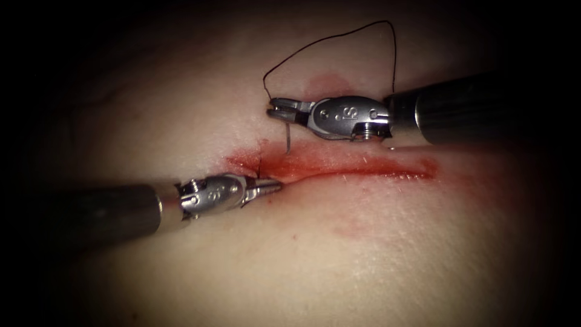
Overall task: Wound Closure
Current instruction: Use the right gripper to pass the needle through the top of the cut.
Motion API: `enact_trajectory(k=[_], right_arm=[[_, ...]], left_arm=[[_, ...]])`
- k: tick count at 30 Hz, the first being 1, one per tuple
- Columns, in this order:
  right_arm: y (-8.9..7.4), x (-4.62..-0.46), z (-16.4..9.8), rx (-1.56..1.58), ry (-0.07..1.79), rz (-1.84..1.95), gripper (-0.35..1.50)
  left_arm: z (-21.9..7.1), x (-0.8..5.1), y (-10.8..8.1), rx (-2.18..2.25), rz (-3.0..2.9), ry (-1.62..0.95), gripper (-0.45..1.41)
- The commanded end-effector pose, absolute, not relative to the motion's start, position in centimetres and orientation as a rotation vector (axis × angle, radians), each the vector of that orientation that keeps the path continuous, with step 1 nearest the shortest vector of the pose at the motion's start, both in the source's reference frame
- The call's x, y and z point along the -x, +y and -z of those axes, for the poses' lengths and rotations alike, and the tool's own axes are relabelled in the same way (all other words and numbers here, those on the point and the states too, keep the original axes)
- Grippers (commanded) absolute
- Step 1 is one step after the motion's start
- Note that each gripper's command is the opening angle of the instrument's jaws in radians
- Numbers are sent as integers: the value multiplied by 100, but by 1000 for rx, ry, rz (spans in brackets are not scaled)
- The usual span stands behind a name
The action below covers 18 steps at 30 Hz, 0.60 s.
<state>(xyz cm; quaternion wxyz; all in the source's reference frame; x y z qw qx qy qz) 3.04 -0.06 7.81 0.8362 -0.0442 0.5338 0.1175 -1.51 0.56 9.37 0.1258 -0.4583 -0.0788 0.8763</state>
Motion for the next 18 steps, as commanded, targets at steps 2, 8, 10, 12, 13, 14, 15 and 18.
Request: enact_trajectory(k=[2, 8, 10, 12, 13, 14, 15, 18], right_arm=[[-5, -309, -784, 90, 1131, -249, -35], [-1, -309, -783, 84, 1131, -257, -35], [0, -309, -783, 84, 1131, -257, -35], [0, -309, -783, 80, 1132, -263, -35], [0, -309, -783, 77, 1133, -268, -35], [0, -309, -783, 62, 1137, -288, -35], [0, -309, -783, 55, 1138, -298, -35], [0, -309, -783, -10, 1154, -351, -35]], left_arm=[[-944, 157, 52, 1337, -2551, -233, -33], [-945, 157, 51, 1337, -2551, -232, -33], [-945, 157, 51, 1336, -2551, -231, -33], [-945, 157, 51, 1334, -2554, -233, -33], [-945, 157, 51, 1334, -2554, -233, -33], [-946, 157, 51, 1334, -2554, -233, -33], [-946, 157, 51, 1334, -2554, -233, -33], [-947, 157, 52, 1334, -2554, -233, -33]])
